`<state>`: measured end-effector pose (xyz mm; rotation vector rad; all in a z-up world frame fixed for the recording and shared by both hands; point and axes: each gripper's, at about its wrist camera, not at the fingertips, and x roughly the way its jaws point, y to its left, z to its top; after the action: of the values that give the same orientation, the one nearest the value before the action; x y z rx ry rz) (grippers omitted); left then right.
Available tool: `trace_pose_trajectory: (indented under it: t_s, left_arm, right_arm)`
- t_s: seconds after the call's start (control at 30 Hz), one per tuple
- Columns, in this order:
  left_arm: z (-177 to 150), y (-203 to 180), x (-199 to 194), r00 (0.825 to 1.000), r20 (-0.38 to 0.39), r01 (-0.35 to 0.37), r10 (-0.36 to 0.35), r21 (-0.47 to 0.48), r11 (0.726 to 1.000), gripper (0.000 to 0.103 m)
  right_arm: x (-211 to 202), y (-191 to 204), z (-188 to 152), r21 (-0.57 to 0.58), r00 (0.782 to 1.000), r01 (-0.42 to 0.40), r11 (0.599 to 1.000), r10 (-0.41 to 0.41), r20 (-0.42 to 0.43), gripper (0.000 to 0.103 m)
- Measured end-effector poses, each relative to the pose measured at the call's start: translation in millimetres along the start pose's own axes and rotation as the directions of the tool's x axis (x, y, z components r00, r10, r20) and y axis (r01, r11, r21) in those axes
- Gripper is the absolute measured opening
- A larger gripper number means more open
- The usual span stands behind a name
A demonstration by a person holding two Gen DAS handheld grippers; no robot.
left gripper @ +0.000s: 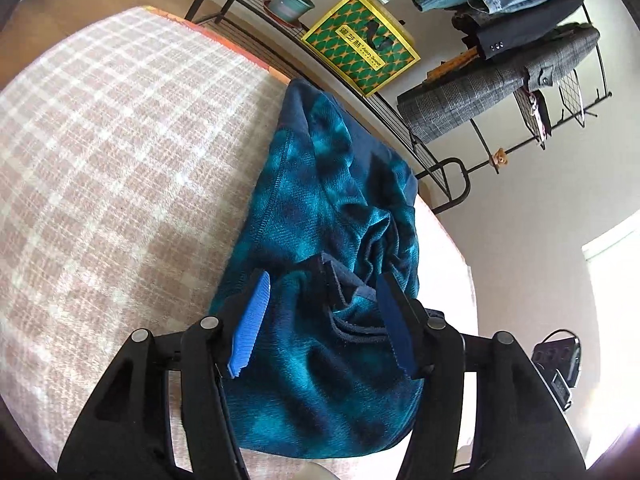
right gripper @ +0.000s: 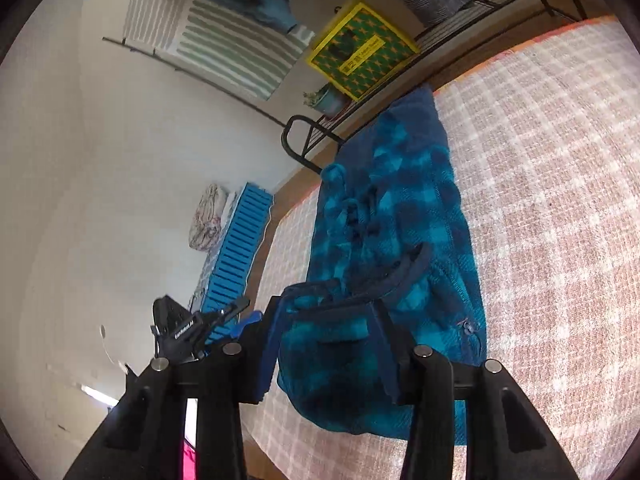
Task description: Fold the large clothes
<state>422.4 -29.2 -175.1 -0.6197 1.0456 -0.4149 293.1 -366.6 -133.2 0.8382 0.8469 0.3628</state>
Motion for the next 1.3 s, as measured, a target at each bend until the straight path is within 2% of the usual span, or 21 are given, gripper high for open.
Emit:
trace_pose_trajectory:
  t_s: [0.13,0.27,0.3,0.33,0.4,0.43,0.53,0.57,0.63,0.67,0.7,0.73,0.8,0.87,0.93,1.03,1.17,1.3]
  left_arm:
    - [-7,7,16,0.998,-0.065,-0.02,0.025,0.075,0.997,0.057]
    - [-12,15,38,0.993,-0.111,-0.037,0.047,0.087,0.996,0.057]
    - [-12,16,42,0.992,-0.117,-0.027,0.037,0.081,0.996,0.052]
    - [-13,16,46,0.992,-0.128,-0.008,0.018,0.079,0.997,0.033]
    - [-15,12,49,0.992,-0.125,-0.022,0.035,0.102,0.995,0.013]
    - [-15,9,49,0.992,-0.119,-0.02,0.034,0.115,0.993,0.01]
    - [-14,10,41,0.996,-0.065,-0.062,0.068,0.102,0.993,0.008]
    - [-12,11,40,0.993,-0.045,-0.102,0.107,0.101,0.99,0.008]
    - [-13,16,47,0.983,-0.026,-0.178,0.181,0.107,0.978,0.008]
    - [-13,20,53,0.98,-0.03,-0.195,0.199,0.1,0.976,0.008]
    - [-14,22,56,0.977,-0.03,-0.209,0.213,0.097,0.973,0.011]
    - [-14,23,58,0.973,-0.023,-0.227,0.23,0.099,0.969,0.018]
    - [-13,25,52,0.978,-0.012,-0.205,0.207,0.082,0.975,0.02]
    - [-10,26,40,0.985,-0.004,-0.174,0.175,0.072,0.982,0.021]
    - [-9,22,26,0.987,0.021,-0.161,0.16,0.087,0.983,0.021]
    - [-12,9,17,0.994,0.006,-0.112,0.112,0.143,0.983,0.021]
    - [-23,-14,35,0.989,-0.05,-0.121,0.14,0.274,0.954,0.021]
    - [-17,-20,67,0.984,-0.093,-0.123,0.153,0.275,0.953,0.021]
  right_arm:
    - [33,39,-34,-0.194,0.989,0.006,0.981,-0.034,-0.141,0.033]
    - [62,58,-54,-0.307,0.974,0.037,0.951,-0.103,-0.202,0.032]
    - [67,59,-57,-0.326,0.971,0.052,0.944,-0.125,-0.206,0.032]
    - [72,61,-59,-0.34,0.967,0.062,0.938,-0.14,-0.211,0.032]
    - [79,60,-61,-0.356,0.963,0.081,0.931,-0.165,-0.212,0.032]
    - [81,62,-62,-0.363,0.962,0.09,0.927,-0.175,-0.208,0.032]
    - [91,66,-59,-0.41,0.959,0.128,0.903,-0.219,-0.182,0.032]
    - [96,65,-58,-0.436,0.953,0.168,0.884,-0.259,-0.158,0.031]
    - [116,56,-53,-0.489,0.915,0.298,0.82,-0.392,-0.098,0.029]
    - [128,43,-50,-0.471,0.899,0.327,0.819,-0.424,-0.113,0.029]
    - [136,32,-48,-0.432,0.895,0.329,0.84,-0.423,-0.141,0.029]
    - [136,27,-45,-0.403,0.903,0.323,0.856,-0.406,-0.141,0.029]
    - [130,32,-41,-0.404,0.908,0.31,0.86,-0.395,-0.144,0.029]
    - [113,41,-38,-0.409,0.93,0.269,0.872,-0.345,-0.124,0.03]
    - [93,43,-33,-0.399,0.944,0.256,0.881,-0.316,-0.092,0.031]
    - [69,32,-27,-0.354,0.944,0.285,0.891,-0.324,-0.057,0.034]
    - [60,21,-24,-0.32,0.943,0.295,0.9,-0.328,-0.055,0.033]
    - [78,22,-29,-0.367,0.924,0.333,0.869,-0.377,-0.056,0.033]
